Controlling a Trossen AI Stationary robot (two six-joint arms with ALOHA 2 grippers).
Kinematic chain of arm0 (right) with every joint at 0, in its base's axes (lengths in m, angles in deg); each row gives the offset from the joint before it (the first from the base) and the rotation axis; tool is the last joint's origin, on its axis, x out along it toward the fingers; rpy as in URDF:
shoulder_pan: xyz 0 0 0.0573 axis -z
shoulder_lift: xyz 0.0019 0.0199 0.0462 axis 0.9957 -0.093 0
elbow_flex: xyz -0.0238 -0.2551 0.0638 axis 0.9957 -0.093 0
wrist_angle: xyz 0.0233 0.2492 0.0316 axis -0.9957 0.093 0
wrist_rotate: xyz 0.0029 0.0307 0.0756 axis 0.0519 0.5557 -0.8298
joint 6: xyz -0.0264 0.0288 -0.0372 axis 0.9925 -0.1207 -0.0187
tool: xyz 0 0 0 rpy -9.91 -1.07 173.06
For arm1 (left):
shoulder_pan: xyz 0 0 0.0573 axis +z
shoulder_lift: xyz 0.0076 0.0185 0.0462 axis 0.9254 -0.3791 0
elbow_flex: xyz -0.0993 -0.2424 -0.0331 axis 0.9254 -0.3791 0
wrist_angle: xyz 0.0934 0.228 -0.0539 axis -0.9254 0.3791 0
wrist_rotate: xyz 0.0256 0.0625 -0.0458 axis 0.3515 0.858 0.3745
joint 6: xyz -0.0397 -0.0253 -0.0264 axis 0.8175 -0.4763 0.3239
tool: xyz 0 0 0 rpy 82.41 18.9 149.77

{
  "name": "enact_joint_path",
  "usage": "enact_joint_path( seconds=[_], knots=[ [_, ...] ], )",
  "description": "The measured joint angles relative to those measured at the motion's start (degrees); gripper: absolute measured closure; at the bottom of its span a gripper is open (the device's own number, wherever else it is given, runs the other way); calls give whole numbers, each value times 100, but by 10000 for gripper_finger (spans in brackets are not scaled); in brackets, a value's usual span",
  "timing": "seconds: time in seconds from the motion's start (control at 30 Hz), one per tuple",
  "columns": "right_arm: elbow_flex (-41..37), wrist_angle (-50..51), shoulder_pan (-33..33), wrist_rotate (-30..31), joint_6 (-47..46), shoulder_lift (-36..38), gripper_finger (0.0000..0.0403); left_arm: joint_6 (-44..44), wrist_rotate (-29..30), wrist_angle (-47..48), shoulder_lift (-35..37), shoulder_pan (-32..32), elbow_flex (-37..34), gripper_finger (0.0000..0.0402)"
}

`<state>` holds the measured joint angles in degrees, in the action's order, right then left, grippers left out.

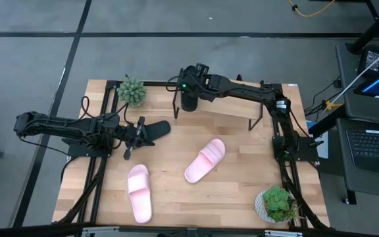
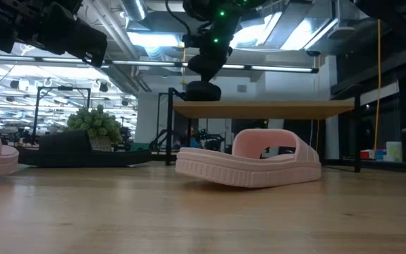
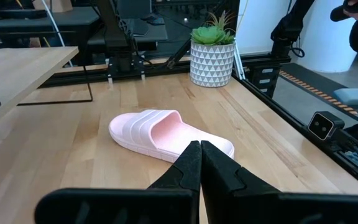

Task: Pick and place slides into the shelf
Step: Put the right black slide on the shelf

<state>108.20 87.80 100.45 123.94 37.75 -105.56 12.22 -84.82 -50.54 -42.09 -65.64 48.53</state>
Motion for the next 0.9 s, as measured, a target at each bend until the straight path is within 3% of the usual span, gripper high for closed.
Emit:
enact_joint_path(
  seconds=[0.43,0.9],
  knots=[
    [0,-255,17,-24,-166,0,297,39,-1,0,-2,2,0,401],
    [0,-337,-46,-12,164,7,289,37,0,0,-2,2,0,401]
  ],
)
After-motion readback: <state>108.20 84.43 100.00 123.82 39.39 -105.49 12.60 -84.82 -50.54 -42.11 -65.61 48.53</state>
